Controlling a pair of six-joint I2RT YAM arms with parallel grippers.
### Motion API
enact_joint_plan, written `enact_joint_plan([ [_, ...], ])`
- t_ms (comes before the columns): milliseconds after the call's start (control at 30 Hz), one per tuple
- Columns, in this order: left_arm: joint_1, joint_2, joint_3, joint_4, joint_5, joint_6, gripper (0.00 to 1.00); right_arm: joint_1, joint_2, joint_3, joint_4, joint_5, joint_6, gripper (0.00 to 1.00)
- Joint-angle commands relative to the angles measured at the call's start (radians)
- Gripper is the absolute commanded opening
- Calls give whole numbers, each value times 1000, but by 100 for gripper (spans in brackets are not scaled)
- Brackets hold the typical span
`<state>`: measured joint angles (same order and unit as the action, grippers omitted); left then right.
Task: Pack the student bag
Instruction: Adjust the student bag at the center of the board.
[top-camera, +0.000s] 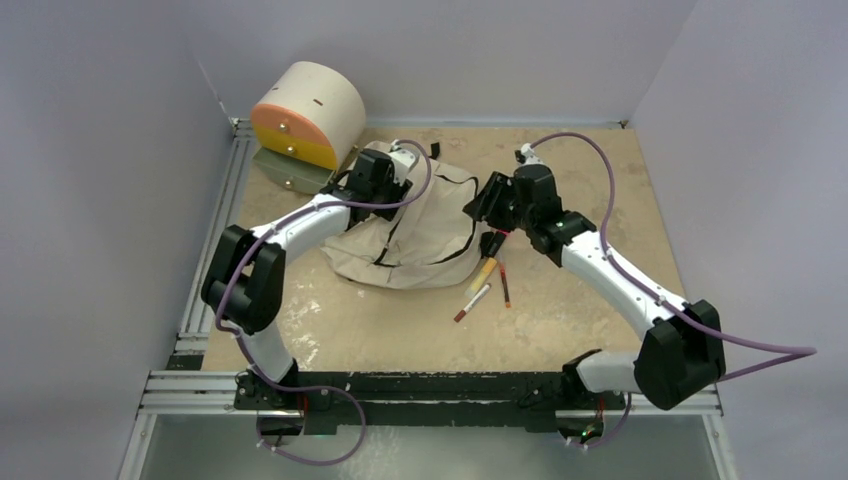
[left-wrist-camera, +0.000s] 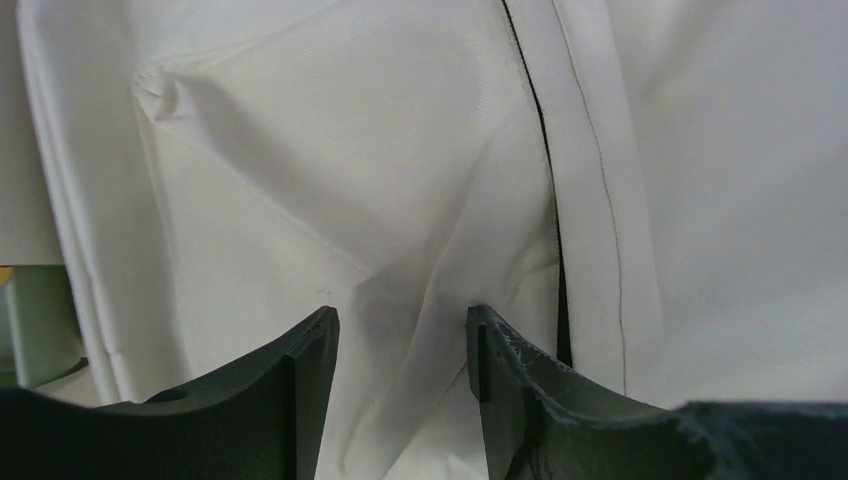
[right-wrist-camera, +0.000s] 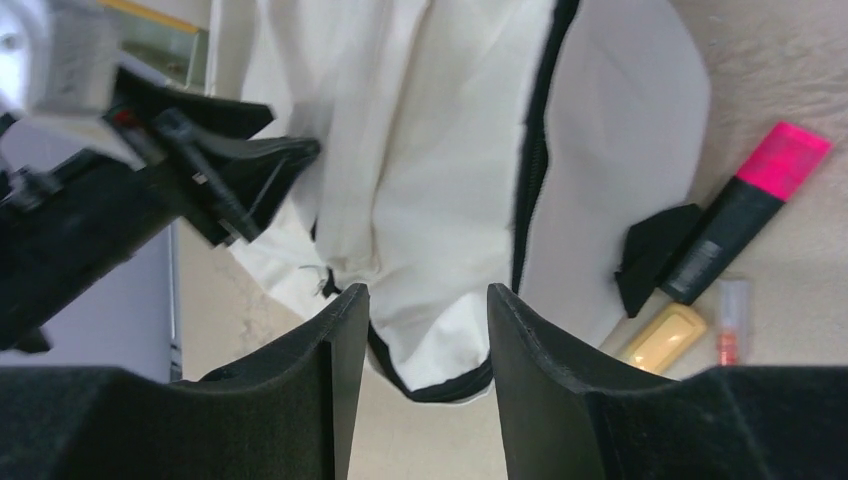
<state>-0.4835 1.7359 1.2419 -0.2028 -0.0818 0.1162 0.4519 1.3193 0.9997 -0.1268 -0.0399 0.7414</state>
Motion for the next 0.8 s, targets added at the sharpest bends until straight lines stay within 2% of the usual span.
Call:
enact_joint_plan([
  [0,8,16,27,14,10,30,49,48,-26,28,39,-46,20,50],
  [67,8,10,15,20,13,33,48,69,-1,47,47,-47,27,51],
  [167,8,8,1,26,-12,35,38,93,50,78,63,-39,38,51],
  [200,8,8,-4,29,-18,38,33,99,66,87,71,-33,43,51],
  [333,8,-3,-16,42,-30,32,4,115,135,119,111,-31,62,52],
  [367,8,-6,-16,43,-34,28,0,119,158,131,118,-31,68,53],
  [500,9,-33,-22,42,-51,13,0,137,260,193,122,-22,90,57],
  [600,8,-67,-41,57,-67,9,0,142,332,224,163,-7,115,67],
  [767,11,-113,-51,68,-75,4,0,152,424,286,197,-33,137,68],
])
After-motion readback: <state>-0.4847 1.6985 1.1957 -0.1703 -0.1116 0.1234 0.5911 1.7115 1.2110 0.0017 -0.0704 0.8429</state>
